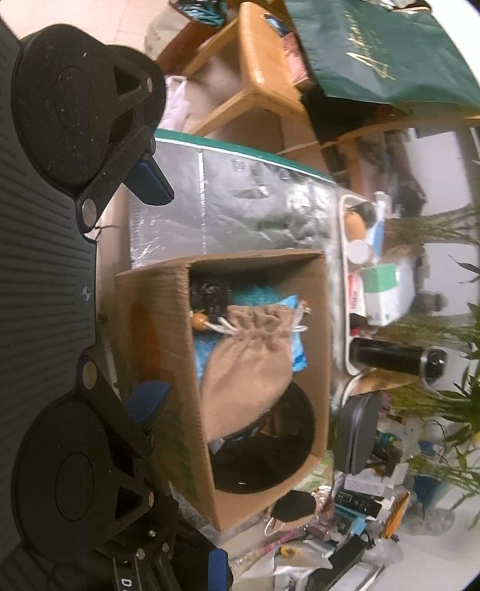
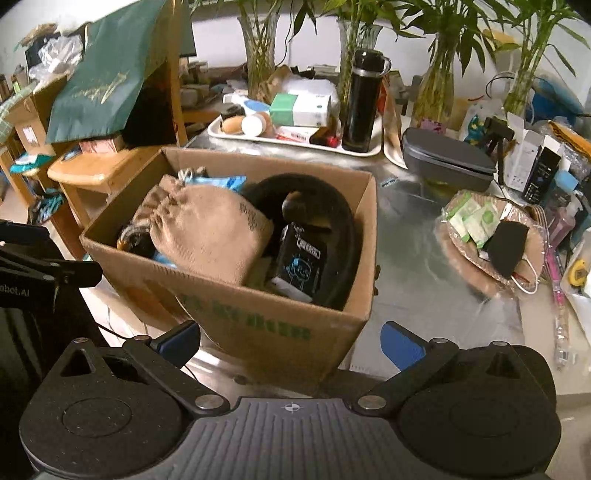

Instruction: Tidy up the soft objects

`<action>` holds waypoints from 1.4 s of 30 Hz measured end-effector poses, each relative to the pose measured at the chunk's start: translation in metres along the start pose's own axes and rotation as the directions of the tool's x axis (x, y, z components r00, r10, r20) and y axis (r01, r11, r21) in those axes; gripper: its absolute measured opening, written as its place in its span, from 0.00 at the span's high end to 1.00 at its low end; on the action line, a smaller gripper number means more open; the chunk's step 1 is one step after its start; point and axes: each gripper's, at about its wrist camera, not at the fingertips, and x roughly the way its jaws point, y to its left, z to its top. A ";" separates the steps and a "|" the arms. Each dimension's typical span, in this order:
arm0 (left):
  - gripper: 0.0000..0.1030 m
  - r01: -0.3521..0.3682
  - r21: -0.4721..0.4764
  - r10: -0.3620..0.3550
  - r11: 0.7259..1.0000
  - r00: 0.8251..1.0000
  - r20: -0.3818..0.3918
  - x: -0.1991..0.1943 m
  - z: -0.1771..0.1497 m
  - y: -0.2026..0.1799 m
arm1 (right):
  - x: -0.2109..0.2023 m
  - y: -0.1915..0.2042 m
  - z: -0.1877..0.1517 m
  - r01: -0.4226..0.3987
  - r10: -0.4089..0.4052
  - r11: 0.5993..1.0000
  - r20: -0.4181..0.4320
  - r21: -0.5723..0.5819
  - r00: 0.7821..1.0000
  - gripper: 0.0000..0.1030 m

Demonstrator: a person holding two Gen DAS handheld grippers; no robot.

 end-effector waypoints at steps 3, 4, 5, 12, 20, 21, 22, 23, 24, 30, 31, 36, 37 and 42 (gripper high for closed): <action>0.00 -0.009 0.007 0.009 1.000 1.000 -0.012 0.002 -0.002 -0.002 | 0.002 -0.001 -0.003 0.003 -0.003 1.000 -0.010 0.005 1.000 0.00; 0.00 -0.010 0.010 0.010 1.000 1.000 -0.014 0.003 -0.003 -0.003 | 0.002 -0.002 -0.003 0.007 -0.007 1.000 -0.012 0.006 1.000 0.00; 0.00 -0.009 0.011 0.009 1.000 1.000 -0.015 0.004 -0.004 -0.004 | 0.003 -0.002 -0.004 0.015 -0.015 1.000 -0.014 0.006 1.000 0.00; 0.00 -0.005 0.015 0.005 1.000 0.999 -0.032 0.007 -0.004 -0.005 | 0.004 -0.007 -0.005 0.035 -0.035 0.999 -0.023 0.009 0.999 0.00; 0.00 -0.012 0.019 0.013 1.000 1.000 -0.028 0.008 -0.004 -0.006 | 0.005 -0.007 -0.005 0.047 -0.046 0.999 -0.028 0.002 0.999 0.00; 0.00 -0.012 0.020 0.013 1.000 1.000 -0.027 0.008 -0.003 -0.006 | 0.006 -0.007 -0.005 0.047 -0.047 0.999 -0.028 0.001 0.999 0.00; 0.00 -0.013 0.019 0.014 1.000 1.000 -0.028 0.008 -0.003 -0.005 | 0.006 -0.007 -0.005 0.048 -0.047 0.999 -0.028 0.001 0.998 0.00; 0.00 -0.014 0.017 0.014 1.000 0.999 -0.029 0.008 -0.003 -0.005 | 0.006 -0.007 -0.005 0.047 -0.047 0.999 -0.027 0.000 0.999 0.00; 0.00 -0.013 0.015 0.013 1.000 0.999 -0.029 0.008 -0.003 -0.005 | 0.006 -0.007 -0.004 0.047 -0.047 0.999 -0.027 -0.002 0.999 0.00; 0.00 -0.015 0.014 0.015 1.000 0.999 -0.030 0.007 -0.003 -0.003 | 0.006 -0.005 -0.004 0.049 -0.049 0.999 -0.028 -0.004 0.998 0.00; 0.00 -0.015 0.013 0.016 1.000 0.999 -0.030 0.007 -0.003 -0.003 | 0.006 -0.005 -0.003 0.049 -0.049 0.999 -0.027 -0.005 0.998 0.00; 0.00 -0.017 0.008 0.017 1.000 0.999 -0.030 0.007 -0.003 -0.002 | 0.006 -0.004 -0.003 0.054 -0.054 0.999 -0.024 -0.009 0.998 0.00; 0.00 -0.017 0.005 0.017 1.000 0.999 -0.030 0.007 -0.002 -0.002 | 0.005 -0.004 -0.002 0.056 -0.056 0.998 -0.023 -0.009 0.998 0.00; 0.00 -0.013 0.000 0.013 1.000 1.000 -0.024 0.006 -0.001 -0.002 | 0.005 -0.004 -0.001 0.056 -0.056 0.998 -0.023 -0.010 0.998 0.00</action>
